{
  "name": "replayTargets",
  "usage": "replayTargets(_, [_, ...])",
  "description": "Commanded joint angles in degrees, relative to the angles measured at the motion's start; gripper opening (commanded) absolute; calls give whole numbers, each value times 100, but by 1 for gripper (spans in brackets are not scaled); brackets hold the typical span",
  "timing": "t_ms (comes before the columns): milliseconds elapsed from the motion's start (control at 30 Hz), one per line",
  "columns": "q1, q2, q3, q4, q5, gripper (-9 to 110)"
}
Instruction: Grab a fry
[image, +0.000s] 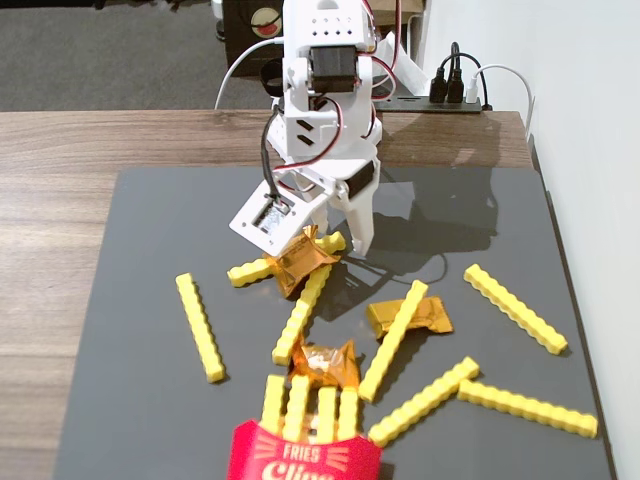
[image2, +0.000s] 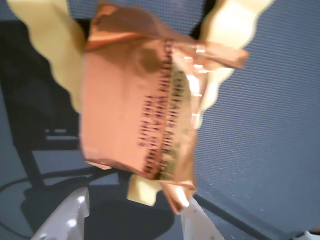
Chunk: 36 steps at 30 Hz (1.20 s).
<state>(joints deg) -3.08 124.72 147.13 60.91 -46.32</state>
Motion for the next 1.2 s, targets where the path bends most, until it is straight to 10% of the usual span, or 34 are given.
replayTargets(0, [-70, -9, 0, -88, 26, 22])
replayTargets(1167, [-88, -97, 0, -105, -26, 1])
